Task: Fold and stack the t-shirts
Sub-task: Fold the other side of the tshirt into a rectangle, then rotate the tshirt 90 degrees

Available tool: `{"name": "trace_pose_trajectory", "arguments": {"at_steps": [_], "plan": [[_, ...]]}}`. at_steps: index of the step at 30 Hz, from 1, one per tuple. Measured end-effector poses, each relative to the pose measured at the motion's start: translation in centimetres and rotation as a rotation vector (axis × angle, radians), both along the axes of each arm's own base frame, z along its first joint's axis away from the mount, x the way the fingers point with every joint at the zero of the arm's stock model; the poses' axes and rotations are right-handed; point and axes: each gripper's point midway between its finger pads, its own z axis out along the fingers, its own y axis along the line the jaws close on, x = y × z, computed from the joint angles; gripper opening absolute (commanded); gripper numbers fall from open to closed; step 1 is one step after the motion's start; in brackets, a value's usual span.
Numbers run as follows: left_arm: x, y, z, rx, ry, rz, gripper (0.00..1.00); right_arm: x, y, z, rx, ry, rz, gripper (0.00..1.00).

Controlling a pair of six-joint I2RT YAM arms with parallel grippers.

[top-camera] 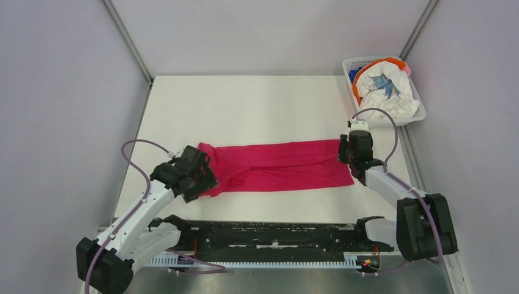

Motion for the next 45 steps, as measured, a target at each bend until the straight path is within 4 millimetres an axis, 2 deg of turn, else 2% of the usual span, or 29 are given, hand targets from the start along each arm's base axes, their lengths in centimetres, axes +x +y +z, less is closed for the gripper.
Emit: {"name": "trace_pose_trajectory", "arguments": {"at_steps": [1,2,3,4,9,11,13,16,19,21,24,25,27,29,32,35,40,43,45], "plan": [[0.0,-0.1,0.1,-0.005,-0.002,-0.001,0.96,-1.2,-0.4,-0.6,-0.002,0.01,-0.024,0.65],[0.0,-0.1,0.3,-0.006,-0.006,-0.005,0.99,-1.5,-0.6,-0.7,-0.002,0.01,-0.031,0.8],[0.1,-0.1,0.6,-0.006,-0.012,-0.013,1.0,-2.1,-1.0,-0.7,-0.005,0.005,-0.057,0.92],[0.3,-0.2,1.1,-0.009,-0.023,-0.018,1.0,-2.5,-1.3,-0.5,-0.003,-0.004,-0.084,0.98],[3.0,-1.1,5.1,-0.045,-0.162,-0.032,1.0,-2.8,-2.4,2.4,-0.006,-0.096,-0.152,0.98],[4.6,-2.0,6.1,-0.074,-0.217,-0.052,1.0,-2.7,-2.0,3.3,0.016,-0.124,-0.132,0.98],[6.3,-3.2,6.2,-0.101,-0.246,-0.071,1.0,-2.2,-0.6,3.9,0.061,-0.143,-0.068,0.98],[9.4,-5.5,4.9,-0.13,-0.232,-0.1,1.0,-1.4,2.6,4.4,0.156,-0.162,0.08,0.98],[12.3,-7.2,0.9,-0.134,-0.156,-0.108,1.0,-0.7,6.5,4.0,0.246,-0.136,0.245,0.98],[13.1,-7.0,-1.8,-0.124,-0.094,-0.09,1.0,-0.6,8.3,3.1,0.267,-0.099,0.308,0.98],[14.1,-5.7,-5.3,-0.12,-0.011,-0.032,1.0,-1.1,10.1,1.0,0.278,-0.025,0.368,0.98],[14.3,-5.3,-5.9,-0.136,0.019,-0.01,1.0,-1.4,10.3,0.3,0.279,0.0,0.375,0.98],[15.8,-4.9,-5.7,-0.167,-0.001,0.017,1.0,-1.7,10.5,-0.7,0.278,0.034,0.379,0.98],[16.8,-4.8,-5.8,-0.187,0.01,0.032,1.0,-2.5,10.5,-1.8,0.275,0.064,0.382,0.98],[19.3,-5.2,-5.7,-0.193,0.017,0.043,1.0,-4.0,10.4,-3.5,0.268,0.111,0.387,0.98],[23.4,-6.0,-5.7,-0.179,0.022,0.058,1.0,-4.8,11.0,-3.6,0.257,0.091,0.415,0.98],[34.3,-8.9,-4.9,-0.191,-0.071,0.065,1.0,-7.8,13.2,-3.6,0.256,0.082,0.513,0.98],[41.8,-11.9,-4.1,-0.239,-0.192,0.063,1.0,-10.7,15.4,-3.5,0.276,0.092,0.617,0.98],[45.3,-14.5,-3.6,-0.311,-0.274,0.055,1.0,-13.0,17.4,-3.4,0.302,0.103,0.714,0.98]]}}
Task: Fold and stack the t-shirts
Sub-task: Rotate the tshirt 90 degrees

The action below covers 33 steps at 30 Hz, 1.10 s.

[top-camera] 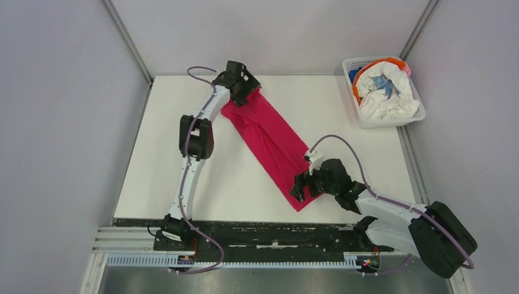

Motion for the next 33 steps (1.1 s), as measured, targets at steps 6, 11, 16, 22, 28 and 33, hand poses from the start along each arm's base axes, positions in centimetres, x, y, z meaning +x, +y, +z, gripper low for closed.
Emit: {"name": "trace_pose_trajectory", "arguments": {"at_steps": [6,11,16,22,28,33], "plan": [[4.7,-9.1,1.3,-0.344,-0.209,-0.016,1.0,-6.8,6.4,0.4,0.048,0.015,0.372,0.98],[4.7,-14.2,2.0,-0.454,-0.312,-0.047,1.0,-7.9,9.0,0.7,0.044,0.008,0.469,0.98],[4.3,-15.0,2.0,-0.447,-0.312,-0.056,1.0,-7.1,9.3,1.2,0.007,-0.013,0.418,0.98],[4.4,-12.3,3.7,-0.347,-0.309,-0.062,1.0,-5.4,7.2,3.1,-0.024,-0.044,0.234,0.98],[2.9,-10.4,11.4,-0.287,-0.375,-0.127,1.0,-4.2,6.4,7.8,0.091,-0.131,0.107,0.98],[-1.6,-10.5,19.8,-0.253,-0.455,-0.251,1.0,-4.1,6.2,9.0,0.143,-0.133,0.069,0.98]]}}
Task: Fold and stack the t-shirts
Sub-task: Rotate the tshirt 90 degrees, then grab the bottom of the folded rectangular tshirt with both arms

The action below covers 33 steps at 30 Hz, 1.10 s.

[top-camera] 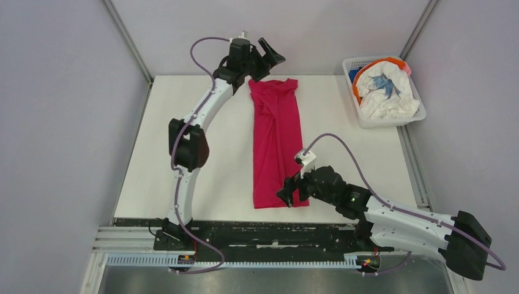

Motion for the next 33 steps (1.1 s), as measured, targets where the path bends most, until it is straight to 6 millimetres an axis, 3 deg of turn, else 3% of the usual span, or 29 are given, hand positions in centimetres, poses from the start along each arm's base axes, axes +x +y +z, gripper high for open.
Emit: {"name": "trace_pose_trajectory", "arguments": {"at_steps": [2,4,7,11,16,23,29,33], "plan": [[-3.3,0.2,1.3,0.05,-0.001,-0.037,1.0,-0.2,0.0,-1.3,-0.034,0.033,0.003,0.98],[-6.8,0.8,1.3,0.102,0.014,-0.063,1.0,-0.4,-0.1,-3.0,-0.083,0.071,0.008,0.98],[-13.3,2.9,-1.8,0.191,0.093,-0.065,1.0,-0.9,-0.5,-5.9,-0.169,0.137,0.016,0.98],[-22.7,6.9,-8.9,0.32,0.243,-0.063,1.0,-1.9,-0.5,-8.3,-0.252,0.202,0.07,0.98],[-27.9,9.8,-11.9,0.408,0.306,-0.055,1.0,-3.8,0.8,-8.3,-0.262,0.2,0.2,0.99],[-31.7,12.6,-11.8,0.467,0.299,-0.043,1.0,-6.4,2.9,-6.6,-0.28,0.149,0.337,0.99],[-35.3,13.3,-13.3,0.474,0.336,-0.098,1.0,-4.5,0.4,-6.6,-0.369,0.114,0.178,0.99],[-38.8,12.6,-15.6,0.484,0.395,-0.206,1.0,-2.9,-1.0,-4.0,-0.297,0.06,0.03,0.99]]}}
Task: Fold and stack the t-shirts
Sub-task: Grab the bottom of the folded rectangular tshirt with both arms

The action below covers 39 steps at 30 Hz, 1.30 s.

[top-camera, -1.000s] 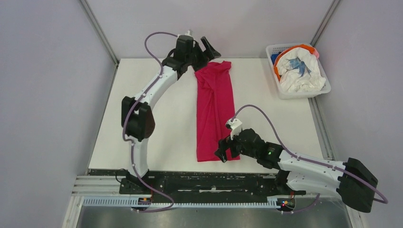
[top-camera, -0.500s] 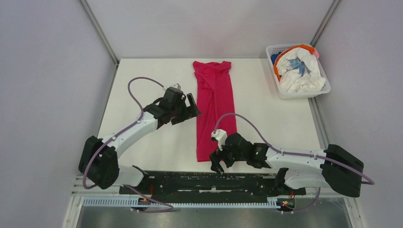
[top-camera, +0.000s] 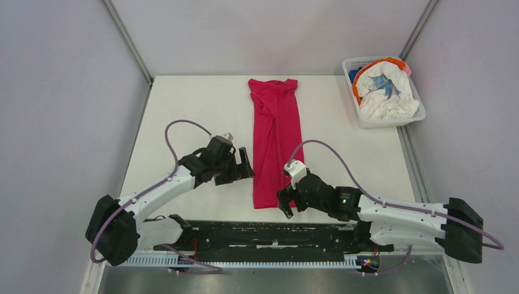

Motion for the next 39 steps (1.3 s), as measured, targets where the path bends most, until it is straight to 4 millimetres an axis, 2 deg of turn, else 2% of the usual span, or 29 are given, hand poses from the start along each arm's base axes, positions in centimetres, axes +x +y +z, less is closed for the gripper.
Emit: {"name": "trace_pose_trajectory", "arguments": {"at_steps": [2,5,8,11,15,21,25,26,35,39], "plan": [[-1.9,-0.3,-1.4,0.005,0.042,-0.048,1.0,0.8,-0.9,0.9,0.047,-0.028,-0.079,0.99],[-4.7,-0.4,-3.5,0.01,0.104,-0.11,1.0,1.9,-2.7,0.9,0.07,-0.042,-0.192,0.99],[-6.4,-0.2,-4.8,0.004,0.147,-0.131,1.0,3.4,-4.8,0.4,0.068,-0.044,-0.317,0.99],[-7.1,-0.4,-5.3,-0.004,0.168,-0.135,1.0,4.7,-6.3,0.7,0.088,-0.046,-0.416,0.99],[-7.4,-1.3,-5.0,-0.022,0.15,-0.158,0.97,5.1,-6.6,1.2,0.135,-0.045,-0.464,0.99],[-8.0,-2.2,-5.9,0.005,0.159,-0.186,0.89,5.0,-7.2,0.5,0.148,-0.029,-0.502,0.99],[-8.0,-3.5,-6.1,0.024,0.148,-0.207,0.83,4.9,-7.5,0.3,0.167,-0.03,-0.516,0.99],[-7.9,-4.2,-6.1,0.028,0.138,-0.215,0.79,4.7,-7.9,-0.1,0.174,-0.03,-0.523,0.99],[-7.1,-5.5,-6.6,0.015,0.13,-0.182,0.58,3.9,-8.9,-1.6,0.183,-0.019,-0.537,0.99],[-6.8,-5.8,-6.8,0.014,0.125,-0.174,0.51,3.7,-9.3,-1.8,0.198,-0.014,-0.547,0.99]]}}
